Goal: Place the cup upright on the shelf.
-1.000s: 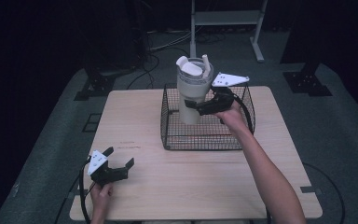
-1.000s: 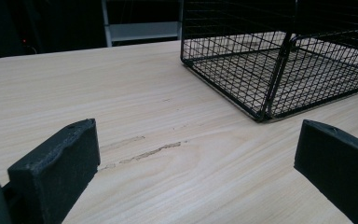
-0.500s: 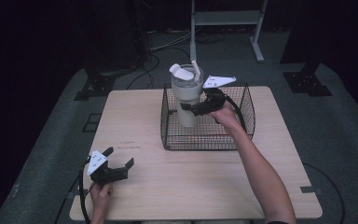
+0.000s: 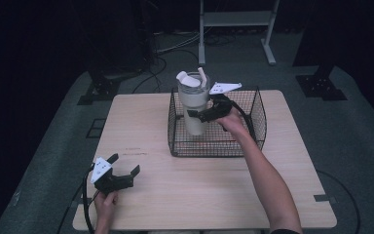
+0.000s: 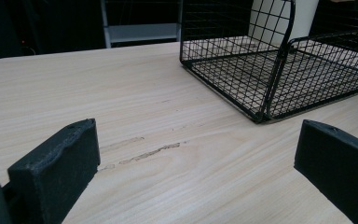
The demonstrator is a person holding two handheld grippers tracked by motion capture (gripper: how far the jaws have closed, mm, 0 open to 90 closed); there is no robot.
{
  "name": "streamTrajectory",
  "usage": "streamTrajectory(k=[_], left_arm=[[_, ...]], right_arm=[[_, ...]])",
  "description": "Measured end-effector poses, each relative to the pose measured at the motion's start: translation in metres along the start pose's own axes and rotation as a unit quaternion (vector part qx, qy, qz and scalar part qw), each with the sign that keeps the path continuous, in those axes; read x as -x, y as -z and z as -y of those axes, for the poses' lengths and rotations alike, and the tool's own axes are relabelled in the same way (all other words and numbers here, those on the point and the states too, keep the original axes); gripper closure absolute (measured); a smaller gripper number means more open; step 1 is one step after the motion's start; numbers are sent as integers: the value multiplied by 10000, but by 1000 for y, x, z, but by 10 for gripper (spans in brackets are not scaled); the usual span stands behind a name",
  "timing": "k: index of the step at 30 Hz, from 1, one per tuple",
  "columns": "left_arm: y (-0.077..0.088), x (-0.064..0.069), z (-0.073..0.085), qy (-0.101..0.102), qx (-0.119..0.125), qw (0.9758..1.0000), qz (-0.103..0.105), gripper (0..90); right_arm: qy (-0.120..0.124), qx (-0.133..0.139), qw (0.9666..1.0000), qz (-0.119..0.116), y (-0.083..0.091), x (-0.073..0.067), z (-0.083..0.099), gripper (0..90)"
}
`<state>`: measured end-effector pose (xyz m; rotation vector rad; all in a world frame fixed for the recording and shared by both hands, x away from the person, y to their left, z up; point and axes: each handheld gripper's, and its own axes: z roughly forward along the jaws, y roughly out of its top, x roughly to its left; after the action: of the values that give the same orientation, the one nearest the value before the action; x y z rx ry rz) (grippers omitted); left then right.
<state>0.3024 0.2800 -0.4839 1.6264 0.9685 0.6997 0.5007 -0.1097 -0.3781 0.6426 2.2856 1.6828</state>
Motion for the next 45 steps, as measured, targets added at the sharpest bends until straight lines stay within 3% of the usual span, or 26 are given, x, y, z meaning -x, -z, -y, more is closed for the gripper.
streamTrajectory(k=[24, 38, 45], left_arm=[[1, -1, 0, 27, 22, 10000, 17, 0], [1, -1, 0, 42, 25, 10000, 24, 0], [1, -1, 0, 45, 30, 10000, 29, 0]], right_arm=[[-143, -399, 9991, 4, -23, 16, 20, 86], [-119, -610, 9981, 16, -33, 17, 25, 86], [24, -790, 9969, 15, -37, 17, 28, 86]])
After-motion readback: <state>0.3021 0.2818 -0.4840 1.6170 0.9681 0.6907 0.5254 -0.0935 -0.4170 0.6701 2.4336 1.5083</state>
